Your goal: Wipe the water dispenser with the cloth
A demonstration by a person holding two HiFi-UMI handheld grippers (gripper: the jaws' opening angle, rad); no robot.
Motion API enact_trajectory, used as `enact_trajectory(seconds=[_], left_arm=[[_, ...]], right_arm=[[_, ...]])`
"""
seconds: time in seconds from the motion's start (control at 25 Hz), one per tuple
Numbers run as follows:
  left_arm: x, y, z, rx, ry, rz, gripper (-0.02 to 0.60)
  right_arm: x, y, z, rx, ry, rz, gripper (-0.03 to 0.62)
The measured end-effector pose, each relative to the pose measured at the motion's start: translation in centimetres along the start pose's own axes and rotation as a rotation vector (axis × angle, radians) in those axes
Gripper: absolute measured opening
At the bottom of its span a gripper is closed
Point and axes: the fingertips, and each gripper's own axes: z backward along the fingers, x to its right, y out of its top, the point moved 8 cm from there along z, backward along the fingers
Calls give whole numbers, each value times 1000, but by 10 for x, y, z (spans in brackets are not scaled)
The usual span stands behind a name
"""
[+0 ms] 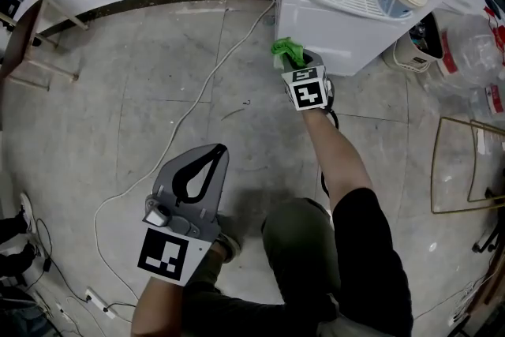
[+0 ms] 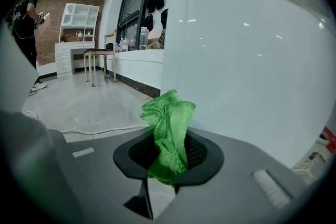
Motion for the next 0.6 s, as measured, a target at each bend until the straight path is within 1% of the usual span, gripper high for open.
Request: enact_trajectory(seconds=[0.08,0.12,0.28,0.48,0.6], left_arm=[[1,0,-2,0,-5,0,3],[3,2,-4,6,-13,-5,3],[14,12,-13,20,-57,-44,3],[34,15,-27,-7,-112,-82,3],[43,16,-33,-12,-134,-98,3]], right_arm=[[10,-7,7,2,-17,-3,94],[19,-13,12,-1,-40,-20,94],[73,-41,42,-21,-161,-130,94],[147,-74,85,-81,-329,-182,94],[181,-91,107,-121,-414,-216,94]])
